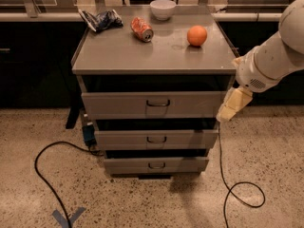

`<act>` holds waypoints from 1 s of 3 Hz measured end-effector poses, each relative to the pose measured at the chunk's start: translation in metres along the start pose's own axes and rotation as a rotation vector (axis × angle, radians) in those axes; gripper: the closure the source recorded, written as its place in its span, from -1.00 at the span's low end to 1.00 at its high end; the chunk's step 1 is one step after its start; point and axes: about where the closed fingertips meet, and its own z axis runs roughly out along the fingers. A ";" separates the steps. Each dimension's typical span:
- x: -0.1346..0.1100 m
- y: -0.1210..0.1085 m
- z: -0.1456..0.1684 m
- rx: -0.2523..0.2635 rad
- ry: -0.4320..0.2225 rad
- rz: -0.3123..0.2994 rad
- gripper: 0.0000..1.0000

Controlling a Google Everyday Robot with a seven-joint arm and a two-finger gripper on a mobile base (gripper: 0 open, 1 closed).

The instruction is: Open top drawer

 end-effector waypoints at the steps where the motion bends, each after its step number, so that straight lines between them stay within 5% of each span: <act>1: -0.005 -0.005 0.016 -0.009 0.009 -0.020 -1.00; 3: -0.012 -0.008 0.077 0.007 -0.058 -0.008 -1.00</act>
Offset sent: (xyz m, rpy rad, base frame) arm 0.0607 0.0311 -0.0635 0.0362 -0.0424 0.0484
